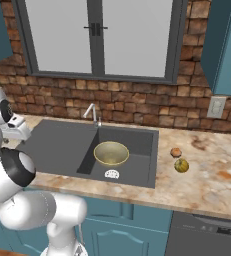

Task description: Remove the tangerine and squash from the sink. Then move the bowl and cup from the counter to the sink for washing.

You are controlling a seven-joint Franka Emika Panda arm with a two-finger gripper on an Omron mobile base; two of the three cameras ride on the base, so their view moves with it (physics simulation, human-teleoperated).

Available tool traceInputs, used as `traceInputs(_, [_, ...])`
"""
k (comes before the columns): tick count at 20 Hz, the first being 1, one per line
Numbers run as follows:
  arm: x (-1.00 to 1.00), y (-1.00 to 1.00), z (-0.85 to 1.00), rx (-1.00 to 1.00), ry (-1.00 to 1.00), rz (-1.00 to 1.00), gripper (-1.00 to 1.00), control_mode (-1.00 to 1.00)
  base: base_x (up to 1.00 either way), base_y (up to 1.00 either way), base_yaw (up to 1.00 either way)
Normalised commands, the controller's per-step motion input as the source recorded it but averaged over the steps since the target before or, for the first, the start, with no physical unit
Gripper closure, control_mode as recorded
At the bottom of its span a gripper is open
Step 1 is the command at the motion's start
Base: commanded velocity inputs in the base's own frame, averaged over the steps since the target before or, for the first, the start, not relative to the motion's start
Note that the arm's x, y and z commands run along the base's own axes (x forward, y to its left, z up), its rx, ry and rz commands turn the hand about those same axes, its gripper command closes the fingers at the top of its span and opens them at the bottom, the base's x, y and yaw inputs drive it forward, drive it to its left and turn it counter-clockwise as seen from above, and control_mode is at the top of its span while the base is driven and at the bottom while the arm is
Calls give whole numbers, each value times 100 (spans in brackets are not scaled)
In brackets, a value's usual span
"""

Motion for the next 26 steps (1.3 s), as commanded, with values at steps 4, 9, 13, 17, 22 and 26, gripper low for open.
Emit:
traceInputs(4, [-8,40,7,0,0,11,-100,-100,0,0,0])
traceInputs(9, [-9,37,7,0,0,13,-100,-100,0,0,0])
traceInputs(13, [-12,35,6,0,0,13,-100,-100,0,0,0])
traceInputs(17, [-15,31,6,0,0,11,-100,-100,0,0,0])
traceInputs(22, [-18,29,9,0,0,6,-100,-100,0,0,0])
traceInputs(26, [-15,31,9,4,0,3,-100,-100,0,0,0])
